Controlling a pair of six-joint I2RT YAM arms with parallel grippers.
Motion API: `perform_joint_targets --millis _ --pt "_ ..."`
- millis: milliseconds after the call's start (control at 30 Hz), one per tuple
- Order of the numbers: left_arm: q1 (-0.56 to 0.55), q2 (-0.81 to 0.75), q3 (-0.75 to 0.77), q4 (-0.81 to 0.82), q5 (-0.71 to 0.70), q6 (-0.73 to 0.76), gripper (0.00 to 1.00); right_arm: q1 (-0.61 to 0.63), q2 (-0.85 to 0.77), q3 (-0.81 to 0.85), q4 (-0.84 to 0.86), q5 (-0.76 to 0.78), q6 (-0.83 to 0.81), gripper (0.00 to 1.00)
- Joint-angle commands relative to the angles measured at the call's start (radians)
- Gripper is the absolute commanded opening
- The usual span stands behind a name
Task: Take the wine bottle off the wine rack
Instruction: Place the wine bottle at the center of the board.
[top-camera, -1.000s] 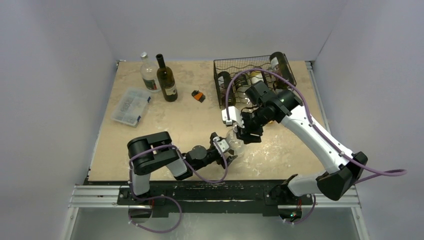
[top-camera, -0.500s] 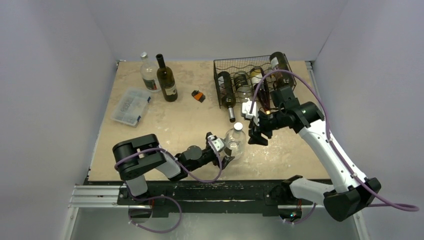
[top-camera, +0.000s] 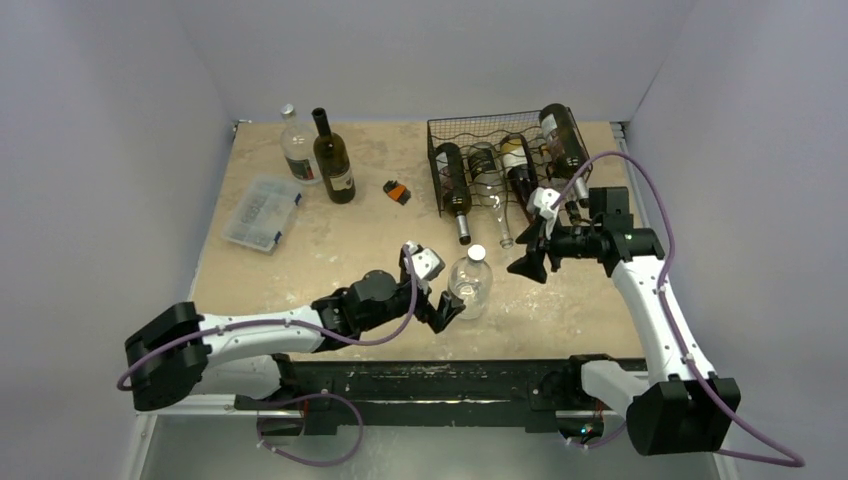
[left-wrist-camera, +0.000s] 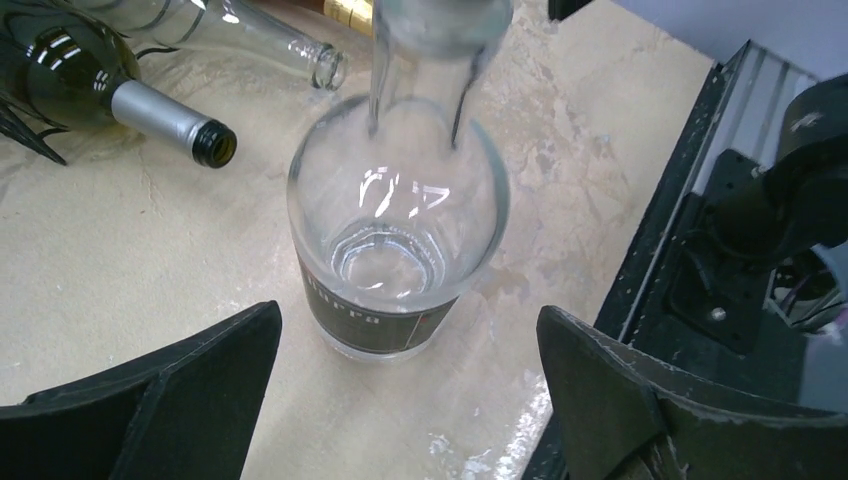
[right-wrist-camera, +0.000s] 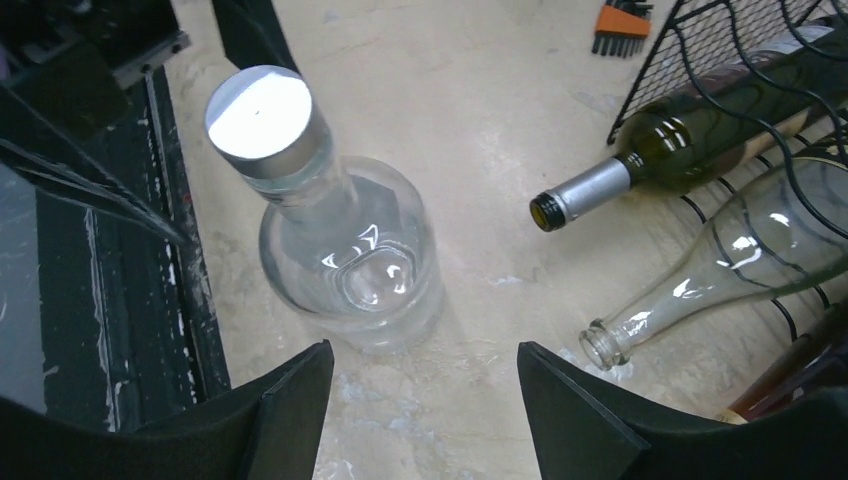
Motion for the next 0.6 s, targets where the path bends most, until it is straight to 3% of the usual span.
perform_joint_targets --millis 0,133,300,567 --pt "0.004 -0.110 0.174 -0.475 -0.023 -0.109 1.00 -0.080 -0.004 -0.015 0.114 -0.145 0.034 0.72" --pt "0.004 -0.162 0.263 -0.640 -0.028 -0.186 1.00 -0.110 -0.030 -0.025 0.120 -0.161 0.039 0.74" --pt "0.004 -0.203 0.341 -0.721 -0.041 -0.275 1.00 -0.114 -0.074 -0.068 0.198 -0.149 0.130 0.74" --pt "0.004 -0.170 0.527 -0.891 -0.068 -0.380 1.00 -0.116 -0.088 -0.069 0.198 -0.132 0.136 0.75"
